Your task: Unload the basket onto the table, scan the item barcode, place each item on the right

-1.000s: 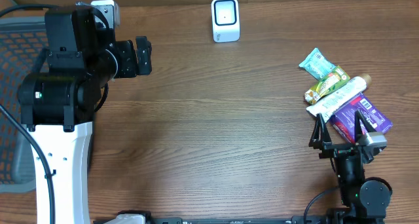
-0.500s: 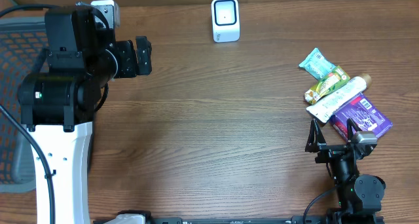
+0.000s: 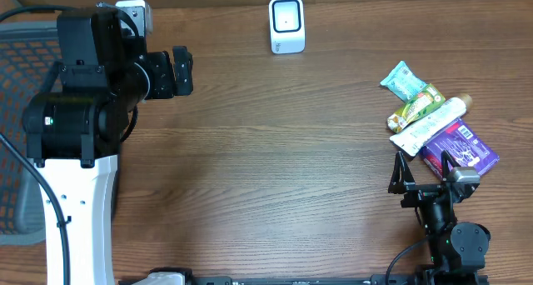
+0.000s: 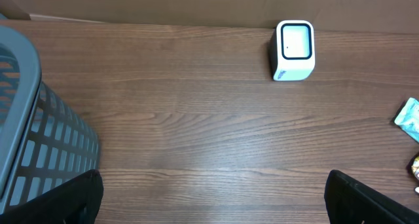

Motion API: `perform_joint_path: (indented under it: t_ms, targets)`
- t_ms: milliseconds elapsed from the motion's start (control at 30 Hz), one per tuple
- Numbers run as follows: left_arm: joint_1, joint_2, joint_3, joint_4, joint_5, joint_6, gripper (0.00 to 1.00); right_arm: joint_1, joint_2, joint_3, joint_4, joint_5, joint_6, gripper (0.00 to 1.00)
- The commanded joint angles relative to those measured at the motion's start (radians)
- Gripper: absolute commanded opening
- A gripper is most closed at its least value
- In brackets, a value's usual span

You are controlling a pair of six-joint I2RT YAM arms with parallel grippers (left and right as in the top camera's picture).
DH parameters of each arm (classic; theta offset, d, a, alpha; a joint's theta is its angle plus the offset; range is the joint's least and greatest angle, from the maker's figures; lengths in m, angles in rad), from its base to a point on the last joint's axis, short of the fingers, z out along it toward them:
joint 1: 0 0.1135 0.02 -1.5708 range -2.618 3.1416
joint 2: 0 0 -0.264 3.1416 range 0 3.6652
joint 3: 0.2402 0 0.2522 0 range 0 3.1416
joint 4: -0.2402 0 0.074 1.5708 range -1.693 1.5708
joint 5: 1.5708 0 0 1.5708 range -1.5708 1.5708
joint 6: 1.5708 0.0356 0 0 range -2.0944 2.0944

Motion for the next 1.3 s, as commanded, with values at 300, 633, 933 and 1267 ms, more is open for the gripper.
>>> perform_joint_path:
  t_ms: [300, 633, 933, 1267]
  targets:
    - [0.003, -0.093, -0.085, 0.0, -0.051, 0.02, 0.99, -0.003, -0.011, -0.01, 0.003, 0.009, 0.007, 1.0]
    - [0.1, -0.602, -0.933, 0.89, 0.206, 0.174, 1.0, -0.003, -0.011, -0.01, 0.003, 0.009, 0.007, 1.0]
    - [0.121, -0.999, -1.495, 1.305, 0.199, 0.335, 1.0, -0.003, -0.011, -0.01, 0.003, 0.009, 0.006, 1.0]
    - [0.121, -1.289, -1.81, 1.311, 0.182, 0.349, 0.99, -0.003, -0.011, -0.01, 0.003, 0.009, 0.007, 1.0]
